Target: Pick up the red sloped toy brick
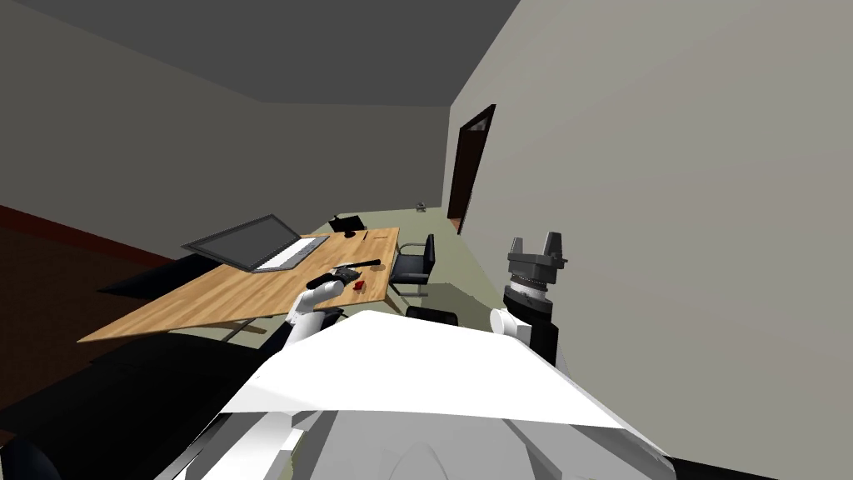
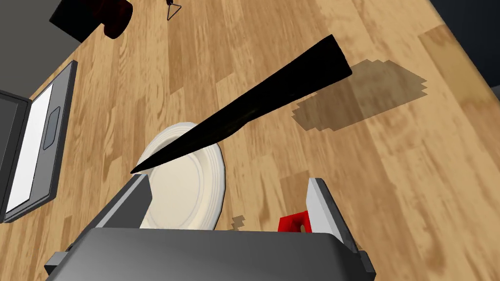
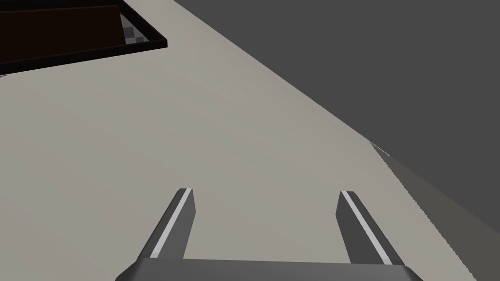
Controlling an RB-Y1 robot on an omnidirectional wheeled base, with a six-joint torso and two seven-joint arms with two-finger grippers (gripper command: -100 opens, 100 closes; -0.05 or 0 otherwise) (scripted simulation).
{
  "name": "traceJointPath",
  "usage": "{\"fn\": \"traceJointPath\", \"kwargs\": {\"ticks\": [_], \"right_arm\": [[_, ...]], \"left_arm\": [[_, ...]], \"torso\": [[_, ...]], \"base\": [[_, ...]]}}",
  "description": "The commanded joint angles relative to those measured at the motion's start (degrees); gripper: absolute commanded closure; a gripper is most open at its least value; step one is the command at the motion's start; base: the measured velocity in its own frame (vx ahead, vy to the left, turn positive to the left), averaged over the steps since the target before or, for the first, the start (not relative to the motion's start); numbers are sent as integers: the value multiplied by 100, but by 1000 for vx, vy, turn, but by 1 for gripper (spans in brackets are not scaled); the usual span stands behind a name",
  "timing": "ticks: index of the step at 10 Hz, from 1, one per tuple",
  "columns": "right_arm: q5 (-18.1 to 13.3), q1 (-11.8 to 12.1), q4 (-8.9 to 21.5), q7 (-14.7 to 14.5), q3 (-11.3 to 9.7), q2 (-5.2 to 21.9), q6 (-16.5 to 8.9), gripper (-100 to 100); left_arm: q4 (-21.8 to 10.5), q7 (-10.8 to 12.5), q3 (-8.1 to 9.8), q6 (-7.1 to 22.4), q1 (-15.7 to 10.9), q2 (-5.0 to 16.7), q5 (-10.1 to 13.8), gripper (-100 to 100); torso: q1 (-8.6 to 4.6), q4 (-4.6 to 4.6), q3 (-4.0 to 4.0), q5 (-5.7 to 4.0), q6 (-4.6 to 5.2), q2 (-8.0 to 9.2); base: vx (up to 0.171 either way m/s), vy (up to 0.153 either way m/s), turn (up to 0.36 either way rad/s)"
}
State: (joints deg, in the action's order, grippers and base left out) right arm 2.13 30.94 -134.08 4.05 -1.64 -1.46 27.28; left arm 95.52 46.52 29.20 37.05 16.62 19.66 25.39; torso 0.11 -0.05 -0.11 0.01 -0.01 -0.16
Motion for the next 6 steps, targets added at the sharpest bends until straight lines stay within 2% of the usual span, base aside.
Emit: {"fn": "traceJointPath", "kwargs": {"ticks": [1, 2, 4, 5, 6], "right_arm": [[0, 0, 0, 0, 0, 0, 0, 0], [0, 0, 0, 0, 0, 0, 0, 0], [0, 0, 0, 0, 0, 0, 0, 0], [0, 0, 0, 0, 0, 0, 0, 0], [0, 0, 0, 0, 0, 0, 0, 0]], "left_arm": [[-286, 145, 60, 286, -49, 64, 201, -100], [-341, 145, 60, 309, -49, 64, 201, -100], [-718, 390, 149, 714, -62, 64, 435, -100], [-730, 390, 149, 749, -62, 64, 435, -100], [-909, 503, 190, 950, -67, 69, 543, -100]], "torso": [[0, 0, 0, 0, 0, 0], [2, 1, 2, 0, 0, 3], [0, 2, 5, 0, 1, 8], [5, 1, 3, 1, 0, 5], [4, 1, 3, 1, 0, 6]], "base": [[36, 22, -52], [24, 18, -35], [31, 28, -66], [30, 32, -29], [29, 30, -46]]}}
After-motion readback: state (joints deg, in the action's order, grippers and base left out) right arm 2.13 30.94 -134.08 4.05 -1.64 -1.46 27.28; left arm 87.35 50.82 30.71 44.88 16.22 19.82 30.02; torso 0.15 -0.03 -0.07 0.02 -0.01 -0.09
